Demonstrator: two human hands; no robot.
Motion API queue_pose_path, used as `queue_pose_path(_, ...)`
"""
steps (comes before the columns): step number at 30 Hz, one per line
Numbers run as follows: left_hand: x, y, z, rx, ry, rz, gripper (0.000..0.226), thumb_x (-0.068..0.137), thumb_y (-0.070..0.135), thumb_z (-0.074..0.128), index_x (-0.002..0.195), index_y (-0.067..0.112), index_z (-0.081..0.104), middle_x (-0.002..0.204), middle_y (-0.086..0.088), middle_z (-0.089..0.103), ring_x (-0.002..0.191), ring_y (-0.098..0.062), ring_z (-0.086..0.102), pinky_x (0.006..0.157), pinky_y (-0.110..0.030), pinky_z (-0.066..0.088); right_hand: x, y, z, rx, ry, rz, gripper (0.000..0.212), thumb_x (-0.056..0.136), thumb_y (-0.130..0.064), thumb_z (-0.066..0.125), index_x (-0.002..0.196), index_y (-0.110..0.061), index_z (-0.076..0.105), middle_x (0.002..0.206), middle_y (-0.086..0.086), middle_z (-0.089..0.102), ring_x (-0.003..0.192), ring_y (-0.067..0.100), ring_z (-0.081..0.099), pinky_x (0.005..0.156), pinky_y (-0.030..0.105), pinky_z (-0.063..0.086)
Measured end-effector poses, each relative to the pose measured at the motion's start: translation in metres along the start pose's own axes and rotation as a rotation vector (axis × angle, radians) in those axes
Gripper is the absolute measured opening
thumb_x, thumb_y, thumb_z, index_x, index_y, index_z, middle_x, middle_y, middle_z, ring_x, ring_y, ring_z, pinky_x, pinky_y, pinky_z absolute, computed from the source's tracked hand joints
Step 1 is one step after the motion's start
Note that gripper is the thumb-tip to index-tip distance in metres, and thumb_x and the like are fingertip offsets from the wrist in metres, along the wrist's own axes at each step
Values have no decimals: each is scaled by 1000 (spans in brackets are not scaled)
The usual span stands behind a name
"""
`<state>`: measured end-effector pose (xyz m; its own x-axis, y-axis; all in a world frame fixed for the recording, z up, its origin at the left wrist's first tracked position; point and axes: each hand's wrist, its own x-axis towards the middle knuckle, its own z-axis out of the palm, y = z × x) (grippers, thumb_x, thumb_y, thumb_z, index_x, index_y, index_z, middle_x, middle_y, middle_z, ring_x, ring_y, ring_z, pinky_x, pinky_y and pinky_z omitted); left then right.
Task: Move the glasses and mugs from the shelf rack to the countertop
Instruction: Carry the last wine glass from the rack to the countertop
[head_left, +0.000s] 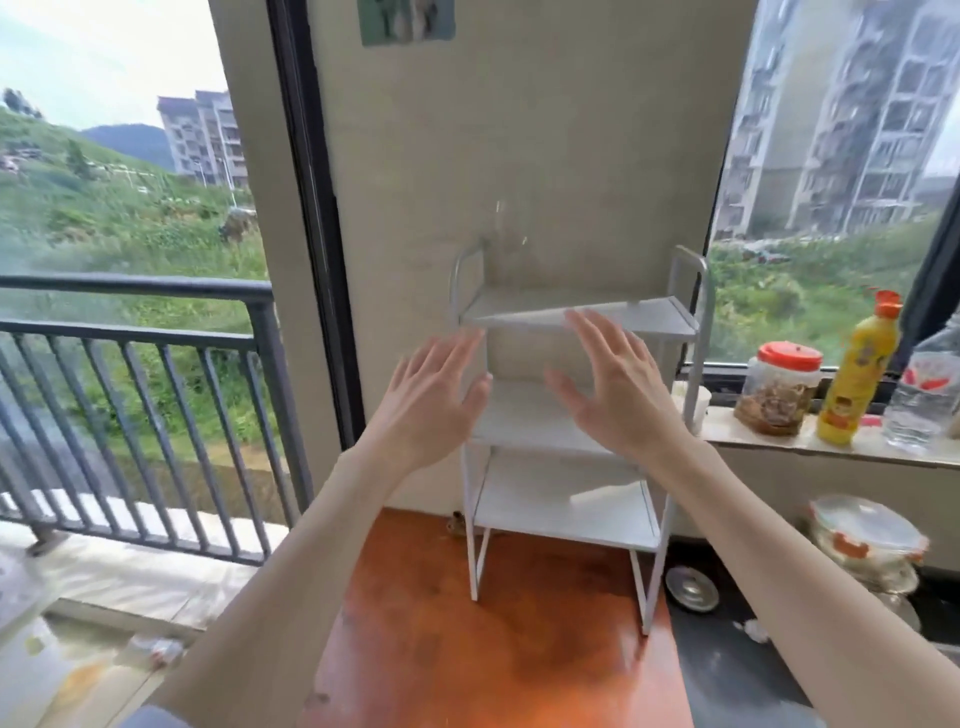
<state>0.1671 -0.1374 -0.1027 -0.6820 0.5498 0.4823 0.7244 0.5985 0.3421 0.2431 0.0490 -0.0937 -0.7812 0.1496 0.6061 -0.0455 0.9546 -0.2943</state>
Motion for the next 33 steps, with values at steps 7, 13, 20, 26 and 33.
queue_pose_path(7,82,-45,8,-6,101,86,52,97,38,27,146,28,13,158,3,9,145,-17,-2,117,-42,4,110,13,31,100,125,-3,58,89,-31,52,142,-17,31,144,7,39,131,28,34,105,34,27)
queue_pose_path(13,143,-72,8,41,173,114,51,97,38,25,146,31,13,158,5,8,145,-15,-5,117,-42,0,201,36,50,107,121,99,61,88,-32,53,140,-10,30,139,17,43,125,38,42,99,38,35)
queue_pose_path(20,170,-80,15,-15,188,117,48,97,38,26,144,29,21,156,7,17,145,-14,-2,117,-41,1,261,36,68,324,77,313,73,79,-46,62,132,-5,33,131,15,48,120,33,47,94,34,40)
queue_pose_path(26,171,-83,14,-12,176,119,47,97,39,25,142,27,25,154,7,23,145,-13,0,117,-39,1,277,30,89,412,66,394,70,78,-44,65,127,-3,36,127,16,52,116,32,51,93,35,42)
queue_pose_path(33,167,-81,9,23,118,93,50,96,44,22,144,30,18,156,4,16,144,-14,-5,117,-39,-2,269,25,86,505,118,434,65,77,-39,67,123,-5,35,123,18,53,109,35,57,92,46,48)
